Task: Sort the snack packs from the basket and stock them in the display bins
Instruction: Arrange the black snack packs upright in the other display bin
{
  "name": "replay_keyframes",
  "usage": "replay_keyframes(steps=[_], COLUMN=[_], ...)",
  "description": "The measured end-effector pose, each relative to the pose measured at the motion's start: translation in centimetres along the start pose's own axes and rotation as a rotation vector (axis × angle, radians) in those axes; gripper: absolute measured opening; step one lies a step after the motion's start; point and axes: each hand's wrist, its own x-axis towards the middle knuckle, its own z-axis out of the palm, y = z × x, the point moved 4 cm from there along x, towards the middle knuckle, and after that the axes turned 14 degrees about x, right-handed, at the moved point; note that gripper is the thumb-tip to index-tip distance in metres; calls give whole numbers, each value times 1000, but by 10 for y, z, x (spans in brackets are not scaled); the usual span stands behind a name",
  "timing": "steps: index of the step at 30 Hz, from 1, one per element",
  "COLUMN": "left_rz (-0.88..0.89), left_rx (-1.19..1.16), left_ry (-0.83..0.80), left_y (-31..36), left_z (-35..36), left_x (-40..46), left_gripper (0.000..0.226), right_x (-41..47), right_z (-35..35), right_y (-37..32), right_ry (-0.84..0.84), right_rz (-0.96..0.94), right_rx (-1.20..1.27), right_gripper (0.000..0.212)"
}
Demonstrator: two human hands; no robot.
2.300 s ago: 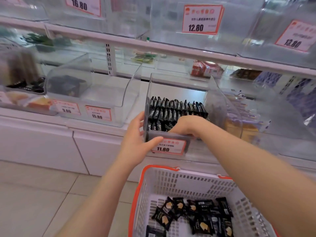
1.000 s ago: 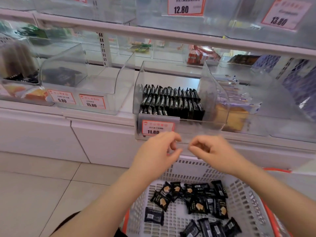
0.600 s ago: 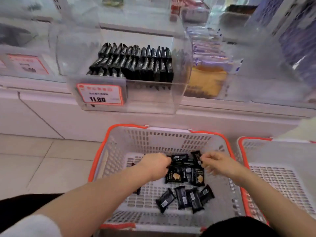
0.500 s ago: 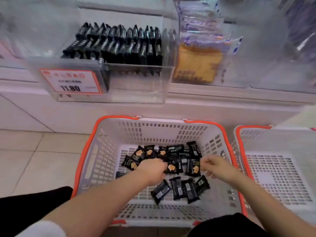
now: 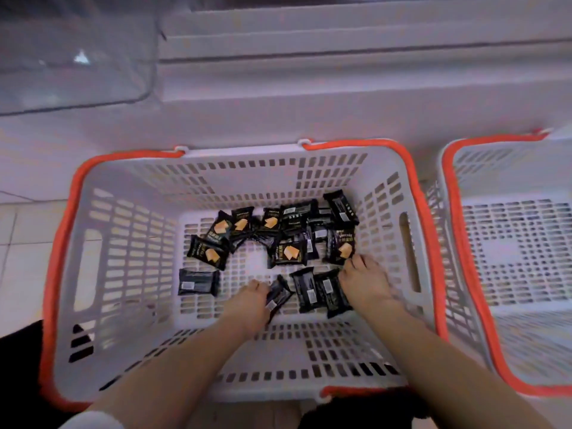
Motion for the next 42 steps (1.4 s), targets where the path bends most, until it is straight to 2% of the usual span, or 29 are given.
replay_keyframes(steps=[4, 8, 10, 12, 15, 17, 18, 20, 22, 24, 26, 28, 30, 32, 34, 36, 38, 39, 41, 42], left_rz=[-76, -144, -142, -138, -146, -141, -131, -123, -102, -74, -144, -154, -101, -63, -131, -163, -76, -30, -61, -120], left_rx=[-1, -40, -25, 27, 80, 94, 89, -12, -262, -610, -1200, -1743, -1972, -2003, -1921, -1623, -1284, -1193, -1199, -1310], left_ry=[10, 11, 13, 36, 61, 81, 89, 114, 112, 76, -58, -142, -104, -79, -77, -102, -90, -81, -84, -94], left_y=[0, 6, 12, 16, 21, 24, 24, 17, 7, 0, -9, -17, -29, -35, -33, -30, -29, -29, -30, -32], left_z=[10, 21, 25, 26, 28, 30, 30, 27, 18, 9, -3, -17, -28, -38, -42, -44, -42, -39, -32, -29], left_x=[15, 26, 30, 34, 37, 38, 38, 38, 34, 29, 18, 7, -2, -10, -8, -6, -4, -3, -1, -2], left_gripper=[45, 48, 54, 56, 67, 64, 61, 58, 51, 29, 5, 20, 29, 30, 24, 22, 26, 26, 22, 22], right_x=[4, -3, -10, -16, -18, -18, -18, -18, -18, -19, -19, -18, -16, -16, -14, -11, -6, -4, -1, -1], right_z=[-6, -35, -45, -49, -42, -41, -41, -42, -43, -42, -40, -39, -40, -42, -45, -48, -48, -48, -47, -46], right_y=[-4, 2, 8, 12, 7, -2, -6, -14, -19, -24, -27, -30, -34, -35, -35, -41, -47, -49, -49, -49], right_ry=[-15, 75, 94, 44, -65, -122, -134, -133, -111, -87, -82, -76, -87, -87, -76, -54, -5, 20, 46, 40], right_rz=[-5, 119, 171, 220, 427, 536, 546, 525, 505, 501, 501, 502, 519, 525, 388, 206, 117, 110, 141, 185], right_rx=[-68, 329, 677, 1101, 1844, 2315, 2478, 2636, 2681, 2712, 2711, 2668, 2560, 2288, 1895, 1634, 1528, 1501, 1499, 1571], right_gripper=[38, 39, 38, 30, 24, 24, 26, 30, 31, 31, 31, 28, 24, 18, 17, 20, 22, 19, 19, 22])
